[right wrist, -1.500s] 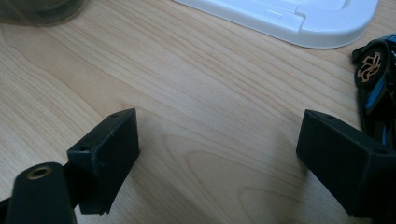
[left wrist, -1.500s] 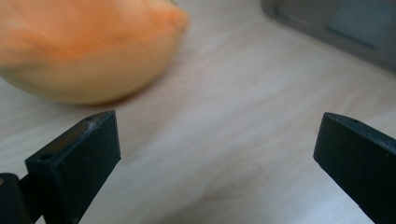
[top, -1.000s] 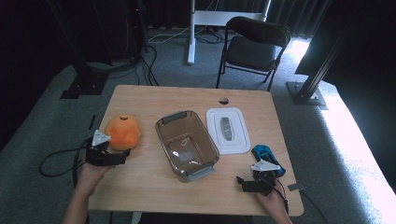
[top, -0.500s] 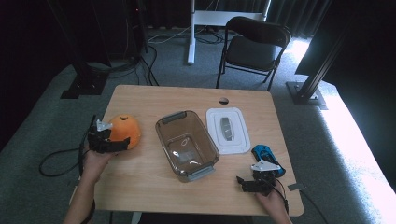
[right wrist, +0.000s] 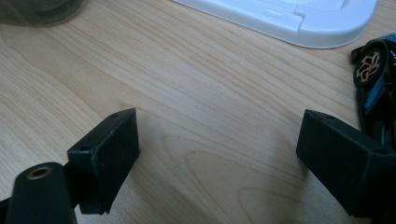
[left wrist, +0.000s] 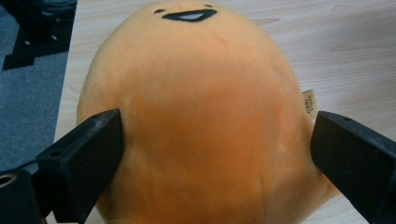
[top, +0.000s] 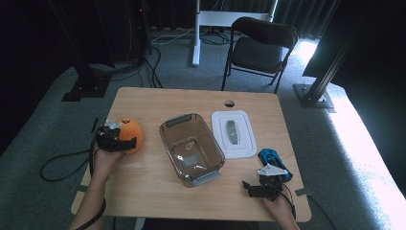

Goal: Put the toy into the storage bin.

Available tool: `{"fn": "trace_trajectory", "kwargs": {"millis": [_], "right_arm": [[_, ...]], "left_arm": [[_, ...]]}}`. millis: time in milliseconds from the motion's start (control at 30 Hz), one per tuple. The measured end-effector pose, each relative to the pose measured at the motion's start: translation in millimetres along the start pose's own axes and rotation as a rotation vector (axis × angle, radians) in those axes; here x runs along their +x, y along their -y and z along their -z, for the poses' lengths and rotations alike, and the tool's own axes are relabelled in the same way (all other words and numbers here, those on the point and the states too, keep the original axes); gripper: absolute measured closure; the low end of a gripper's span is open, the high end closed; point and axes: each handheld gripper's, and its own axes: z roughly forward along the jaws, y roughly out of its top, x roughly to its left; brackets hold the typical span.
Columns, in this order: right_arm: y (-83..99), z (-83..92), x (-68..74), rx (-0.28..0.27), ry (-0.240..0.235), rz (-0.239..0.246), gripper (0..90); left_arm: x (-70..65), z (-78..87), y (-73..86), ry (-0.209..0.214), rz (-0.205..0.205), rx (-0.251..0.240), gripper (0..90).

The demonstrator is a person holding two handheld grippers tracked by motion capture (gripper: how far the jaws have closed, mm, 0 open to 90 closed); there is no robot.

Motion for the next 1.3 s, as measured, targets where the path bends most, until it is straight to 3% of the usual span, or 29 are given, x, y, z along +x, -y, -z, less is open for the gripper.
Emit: {"fn": "trace_trajectory", "kwargs": {"millis": [167,333,600,767,1033,1300], "right_arm": [[0.0,0.0,0.0,0.0,0.001,-0.001,12.6],[0.2,0.2,-0.2,-0.004,0.004,-0.004,13.7],[0.2,0.2,-0.3,-0.004,0.004,-0.004,13.7],[0.2,0.2,-0.3,-0.004,0.004,-0.004,13.7],[0.2,0.2,-0.3,-0.004,0.004,-0.004,13.7],[0.2,0.2,-0.3,-0.004,0.004,-0.004,13.7]], "left_arm": [[-2.4,-3.2,0.6,-0.011,0.013,0.018,11.2],[-2.0,-4.8,7.4,-0.021,0.067,0.031,23.5],[-5.4,1.5,11.4,-0.036,0.032,0.009,51.0],[-5.3,7.1,11.4,-0.016,0.014,-0.017,66.1],[4.3,17.5,7.3,0.019,0.044,-0.043,71.1],[6.5,31.8,0.6,0.043,0.023,-0.063,71.2]]}}
